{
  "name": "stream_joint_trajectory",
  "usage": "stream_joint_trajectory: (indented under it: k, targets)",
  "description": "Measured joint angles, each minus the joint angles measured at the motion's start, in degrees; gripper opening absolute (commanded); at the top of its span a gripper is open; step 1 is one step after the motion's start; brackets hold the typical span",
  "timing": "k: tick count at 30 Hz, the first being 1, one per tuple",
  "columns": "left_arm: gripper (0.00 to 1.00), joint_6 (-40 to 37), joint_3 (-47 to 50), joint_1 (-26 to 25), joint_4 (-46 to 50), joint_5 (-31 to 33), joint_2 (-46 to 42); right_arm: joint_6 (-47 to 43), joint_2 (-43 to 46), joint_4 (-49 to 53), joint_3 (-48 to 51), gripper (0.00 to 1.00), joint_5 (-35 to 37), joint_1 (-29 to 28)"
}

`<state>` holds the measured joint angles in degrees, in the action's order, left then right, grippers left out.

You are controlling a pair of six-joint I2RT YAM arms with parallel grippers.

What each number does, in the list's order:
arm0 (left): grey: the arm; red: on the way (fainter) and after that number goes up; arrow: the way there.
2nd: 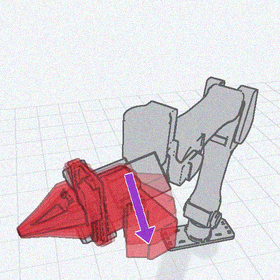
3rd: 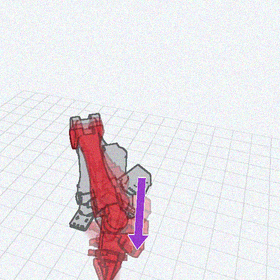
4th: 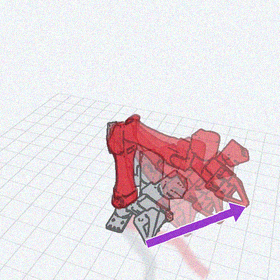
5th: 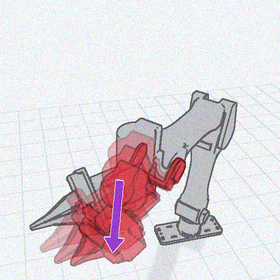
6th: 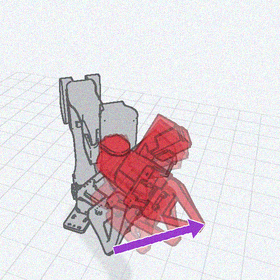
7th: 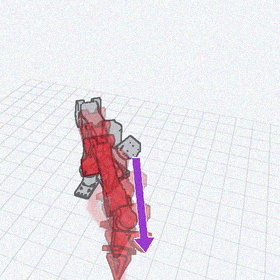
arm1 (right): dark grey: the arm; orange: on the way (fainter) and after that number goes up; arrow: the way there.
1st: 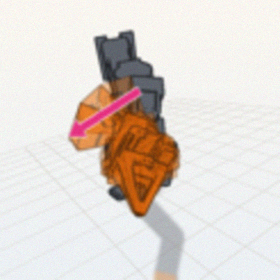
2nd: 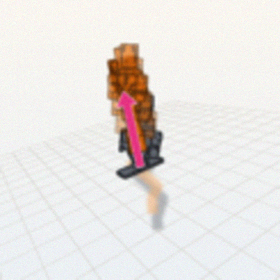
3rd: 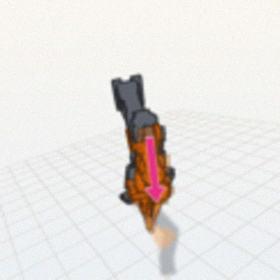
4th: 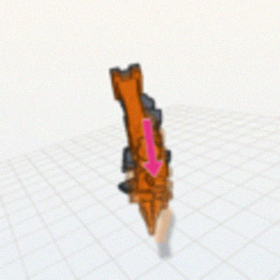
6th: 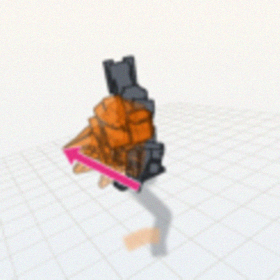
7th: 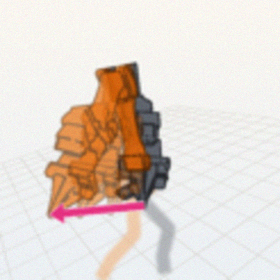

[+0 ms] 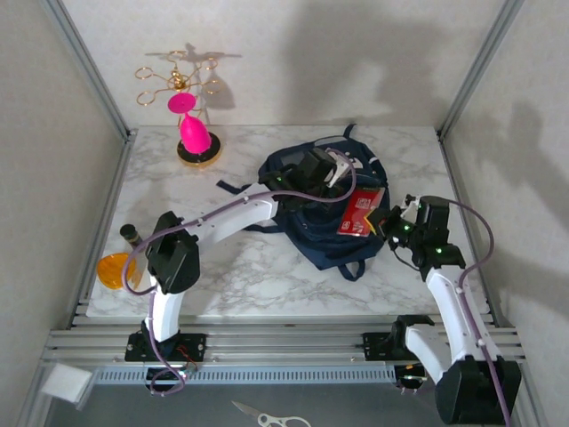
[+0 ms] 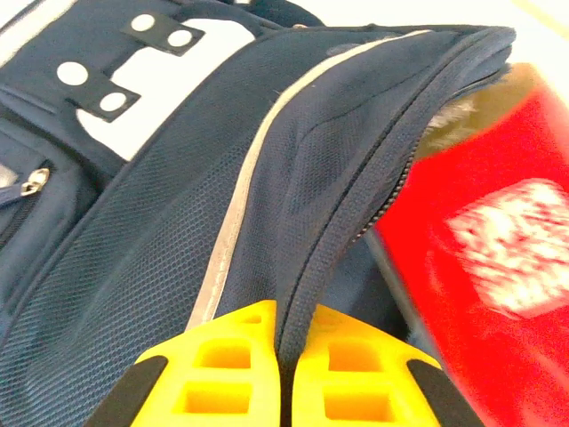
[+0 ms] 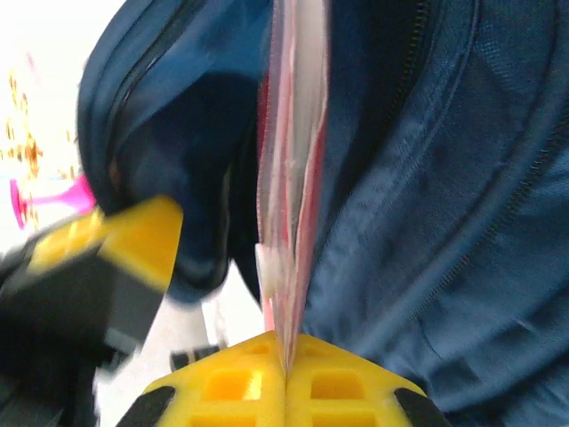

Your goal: Pack books, pencil case, and school supplies into a backpack

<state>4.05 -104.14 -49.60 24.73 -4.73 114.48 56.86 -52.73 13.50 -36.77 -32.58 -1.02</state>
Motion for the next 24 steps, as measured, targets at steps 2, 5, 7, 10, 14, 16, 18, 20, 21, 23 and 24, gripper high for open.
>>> stream_joint_trajectory:
  k: [2, 5, 7, 10, 14, 16, 18, 20, 21, 23, 24]
  targets:
    - [0.0, 4.79, -0.57, -1.18, -0.04, -0.2, 0.24, 2.8, -3.23, -4.33, 0.76, 0.0, 3.04, -0.31]
    - [0.0, 12.33, -0.76, -2.97, -0.74, -0.46, 0.61, 5.6, -7.98, -9.88, 0.79, 0.0, 8.79, -2.27]
    - [0.0, 16.41, -0.76, -3.91, -1.51, -0.85, 0.76, 7.17, -10.08, -14.29, 0.9, 0.0, 12.52, -4.74]
    - [0.0, 20.98, -0.76, -4.37, -2.56, -0.87, 0.81, 9.14, -13.49, -20.61, 0.85, 0.0, 17.57, -9.29]
    - [0.0, 25.03, -0.76, -2.93, -1.75, 0.68, 0.83, 11.06, -18.8, -27.12, 0.76, 0.25, 23.8, -14.29]
    - [0.0, 27.04, -0.76, -1.92, -2.91, 0.39, 0.83, 10.69, -20.35, -29.22, 0.79, 0.32, 24.2, -15.45]
    - [0.0, 28.28, -0.76, -1.29, -4.37, -0.24, 0.83, 9.99, -20.61, -29.09, 0.81, 0.4, 24.0, -16.17]
    - [0.0, 29.07, -0.76, -0.96, -4.7, -0.66, 0.83, 9.09, -19.21, -28.04, 0.94, 0.5, 24.02, -16.13]
    - [0.0, 29.31, -0.76, -0.85, -4.79, -0.9, 0.83, 8.74, -17.75, -27.1, 1.29, 0.51, 24.09, -15.96]
    - [0.0, 29.9, -0.76, -0.5, -5.38, -1.86, 0.83, 8.5, -13.49, -24.83, 2.56, 0.52, 24.22, -15.19]
    - [0.0, 30.1, -0.76, -0.37, -5.6, -2.25, 0.83, 8.5, -11.41, -23.8, 3.1, 0.52, 24.2, -14.73]
